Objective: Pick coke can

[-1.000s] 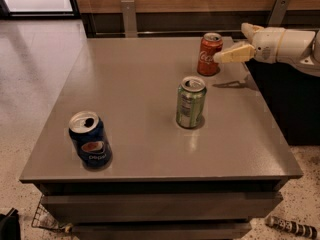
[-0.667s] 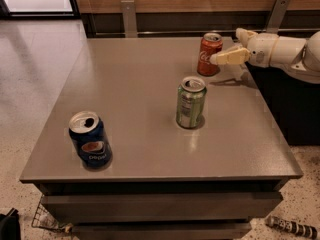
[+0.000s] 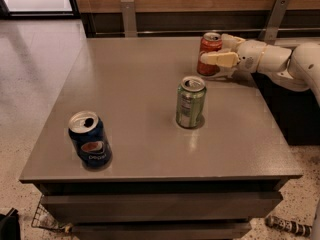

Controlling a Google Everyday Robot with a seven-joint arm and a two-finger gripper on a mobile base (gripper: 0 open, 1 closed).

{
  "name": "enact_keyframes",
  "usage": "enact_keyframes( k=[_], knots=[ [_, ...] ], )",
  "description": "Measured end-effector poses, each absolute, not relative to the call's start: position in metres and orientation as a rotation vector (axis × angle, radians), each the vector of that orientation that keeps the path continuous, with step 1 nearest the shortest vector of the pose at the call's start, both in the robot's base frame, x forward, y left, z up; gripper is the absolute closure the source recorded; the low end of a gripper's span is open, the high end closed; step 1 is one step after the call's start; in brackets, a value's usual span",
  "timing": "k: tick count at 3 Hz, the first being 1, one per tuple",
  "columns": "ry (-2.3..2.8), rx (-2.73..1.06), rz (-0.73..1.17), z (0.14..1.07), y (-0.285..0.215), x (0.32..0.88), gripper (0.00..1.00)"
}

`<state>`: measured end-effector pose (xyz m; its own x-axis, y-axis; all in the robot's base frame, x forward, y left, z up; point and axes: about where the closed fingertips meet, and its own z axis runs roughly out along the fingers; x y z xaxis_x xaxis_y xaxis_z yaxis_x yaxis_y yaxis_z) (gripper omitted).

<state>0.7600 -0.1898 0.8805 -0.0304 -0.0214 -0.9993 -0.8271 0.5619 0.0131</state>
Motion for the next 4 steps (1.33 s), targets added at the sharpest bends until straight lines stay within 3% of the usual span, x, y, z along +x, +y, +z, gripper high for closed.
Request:
enact_keyframes(
  k=[2, 3, 4],
  knots=[
    [1.46, -0.771, 0.777, 0.8801, -0.181, 0.7616, 0.64],
    [1.458, -0.775, 0.782, 0.8799, -0.1765, 0.7623, 0.95],
    [1.458, -0.777, 0.786, 0.8822, -0.174, 0.7624, 1.0]
  ],
)
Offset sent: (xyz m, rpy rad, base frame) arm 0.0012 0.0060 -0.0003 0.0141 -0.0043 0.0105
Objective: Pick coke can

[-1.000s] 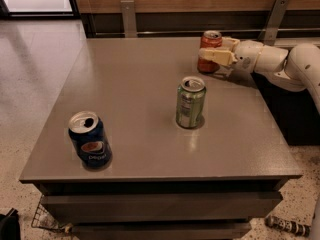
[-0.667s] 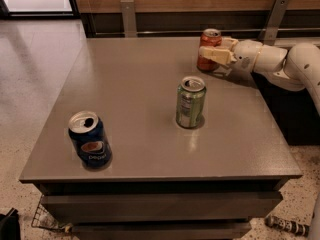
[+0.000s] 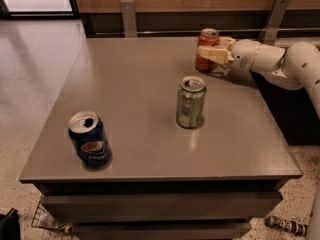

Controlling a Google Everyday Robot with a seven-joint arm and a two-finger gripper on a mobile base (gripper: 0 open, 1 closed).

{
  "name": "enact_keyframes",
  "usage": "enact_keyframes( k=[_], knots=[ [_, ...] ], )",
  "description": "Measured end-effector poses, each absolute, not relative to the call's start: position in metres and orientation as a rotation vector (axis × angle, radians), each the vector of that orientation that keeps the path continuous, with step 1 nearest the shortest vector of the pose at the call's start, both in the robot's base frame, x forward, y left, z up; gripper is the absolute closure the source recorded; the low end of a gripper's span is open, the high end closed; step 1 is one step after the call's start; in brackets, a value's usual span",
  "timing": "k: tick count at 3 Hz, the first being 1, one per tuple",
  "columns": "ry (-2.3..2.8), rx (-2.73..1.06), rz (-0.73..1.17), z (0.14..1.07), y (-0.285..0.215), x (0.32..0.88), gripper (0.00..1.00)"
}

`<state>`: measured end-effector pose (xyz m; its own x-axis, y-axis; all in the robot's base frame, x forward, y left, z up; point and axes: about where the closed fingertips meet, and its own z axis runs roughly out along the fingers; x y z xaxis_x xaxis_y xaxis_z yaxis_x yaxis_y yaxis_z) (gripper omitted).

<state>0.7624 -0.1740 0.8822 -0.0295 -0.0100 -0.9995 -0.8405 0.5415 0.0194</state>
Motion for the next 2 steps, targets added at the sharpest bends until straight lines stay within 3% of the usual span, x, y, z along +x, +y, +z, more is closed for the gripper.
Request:
enact_keyframes(
  k=[2],
  knots=[
    [1.452, -0.799, 0.771, 0.923, -0.18, 0.755, 1.0]
  ],
)
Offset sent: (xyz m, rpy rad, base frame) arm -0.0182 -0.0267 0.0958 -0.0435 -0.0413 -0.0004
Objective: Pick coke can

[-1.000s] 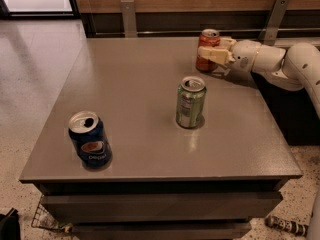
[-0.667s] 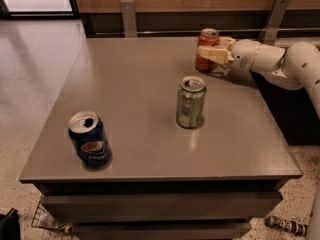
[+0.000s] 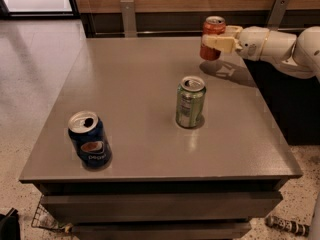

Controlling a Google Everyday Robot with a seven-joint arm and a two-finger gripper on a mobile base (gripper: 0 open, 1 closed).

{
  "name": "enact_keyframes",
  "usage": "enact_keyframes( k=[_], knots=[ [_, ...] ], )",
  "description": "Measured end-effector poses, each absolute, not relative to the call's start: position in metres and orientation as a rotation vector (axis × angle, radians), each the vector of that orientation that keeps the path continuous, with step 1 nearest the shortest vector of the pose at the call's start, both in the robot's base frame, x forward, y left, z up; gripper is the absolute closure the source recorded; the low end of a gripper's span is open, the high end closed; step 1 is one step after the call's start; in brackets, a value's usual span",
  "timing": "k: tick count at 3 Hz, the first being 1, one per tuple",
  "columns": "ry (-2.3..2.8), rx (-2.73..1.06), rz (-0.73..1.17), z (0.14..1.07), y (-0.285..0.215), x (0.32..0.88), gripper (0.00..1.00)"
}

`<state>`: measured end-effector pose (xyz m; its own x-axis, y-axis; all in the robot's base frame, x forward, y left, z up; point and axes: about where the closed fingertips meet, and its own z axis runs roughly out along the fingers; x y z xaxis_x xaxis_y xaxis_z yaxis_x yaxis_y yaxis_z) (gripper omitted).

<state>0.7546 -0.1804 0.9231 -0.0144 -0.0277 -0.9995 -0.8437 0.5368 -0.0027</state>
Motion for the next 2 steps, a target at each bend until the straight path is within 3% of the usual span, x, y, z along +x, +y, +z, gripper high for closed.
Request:
enact_keyframes(
  k=[2],
  knots=[
    [1.412, -0.846, 0.689, 0.996, -0.188, 0.742, 1.0]
  ],
)
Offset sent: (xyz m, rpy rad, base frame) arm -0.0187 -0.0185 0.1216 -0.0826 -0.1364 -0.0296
